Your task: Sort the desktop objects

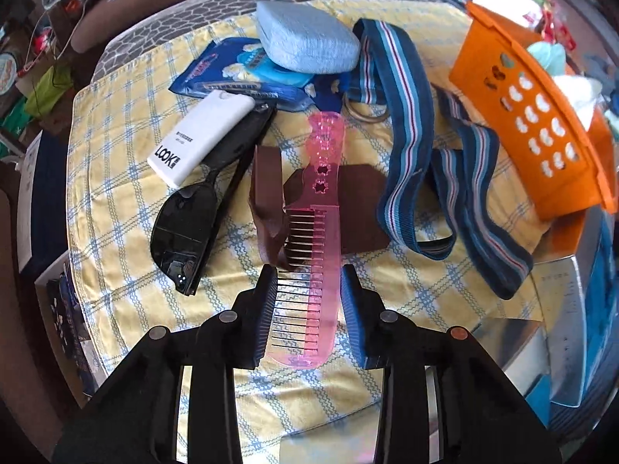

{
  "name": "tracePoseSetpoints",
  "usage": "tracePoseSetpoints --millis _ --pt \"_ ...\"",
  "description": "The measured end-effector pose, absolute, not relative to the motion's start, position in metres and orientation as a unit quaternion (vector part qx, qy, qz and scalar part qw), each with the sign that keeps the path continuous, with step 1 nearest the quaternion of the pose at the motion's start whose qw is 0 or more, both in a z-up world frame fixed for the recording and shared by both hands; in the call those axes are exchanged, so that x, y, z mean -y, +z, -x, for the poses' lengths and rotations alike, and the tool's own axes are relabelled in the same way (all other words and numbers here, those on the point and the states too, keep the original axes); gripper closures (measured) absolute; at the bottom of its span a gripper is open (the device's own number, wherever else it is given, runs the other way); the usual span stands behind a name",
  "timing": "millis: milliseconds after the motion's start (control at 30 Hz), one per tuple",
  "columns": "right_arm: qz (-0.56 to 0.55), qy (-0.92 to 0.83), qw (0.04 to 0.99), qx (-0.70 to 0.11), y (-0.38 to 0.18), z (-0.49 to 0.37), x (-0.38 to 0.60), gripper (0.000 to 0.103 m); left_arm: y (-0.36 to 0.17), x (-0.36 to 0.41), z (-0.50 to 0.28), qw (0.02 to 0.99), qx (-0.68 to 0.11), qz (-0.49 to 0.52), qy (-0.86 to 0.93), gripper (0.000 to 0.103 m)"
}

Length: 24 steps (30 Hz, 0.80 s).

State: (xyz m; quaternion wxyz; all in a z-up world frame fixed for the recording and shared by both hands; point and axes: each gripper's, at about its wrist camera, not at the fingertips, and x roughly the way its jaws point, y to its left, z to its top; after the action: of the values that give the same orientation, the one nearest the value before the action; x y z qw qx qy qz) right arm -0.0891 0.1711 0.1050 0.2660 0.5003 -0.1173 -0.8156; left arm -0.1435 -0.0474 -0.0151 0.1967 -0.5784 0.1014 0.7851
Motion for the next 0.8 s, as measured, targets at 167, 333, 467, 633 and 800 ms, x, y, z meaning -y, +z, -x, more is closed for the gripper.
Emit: tracePoseSetpoints --millis 167,333,467,633,800 --pt "-0.499 -0.814 0.271 0.120 0.104 0.088 -0.170 0.011 0.033 0.072 0.131 0.214 -0.038 0.559 0.800 0.073" --pt "-0.489 -0.819 0.271 0.129 0.113 0.083 -0.177 0.011 0.085 0.077 0.134 0.229 -0.003 0.534 0.814 0.078" --pt "-0.481 -0.824 0.269 0.134 0.123 0.076 -0.186 0.011 0.116 0.067 0.141 0.229 -0.019 0.517 0.824 0.078" --pt "-0.475 -0.828 0.266 0.134 0.133 0.066 -0.194 0.011 0.100 0.046 0.146 0.217 -0.072 0.537 0.812 0.068" --pt "-0.485 -0.824 0.264 0.124 0.127 0.063 -0.193 0.011 0.023 0.036 0.150 0.205 -0.113 0.590 0.773 0.054"
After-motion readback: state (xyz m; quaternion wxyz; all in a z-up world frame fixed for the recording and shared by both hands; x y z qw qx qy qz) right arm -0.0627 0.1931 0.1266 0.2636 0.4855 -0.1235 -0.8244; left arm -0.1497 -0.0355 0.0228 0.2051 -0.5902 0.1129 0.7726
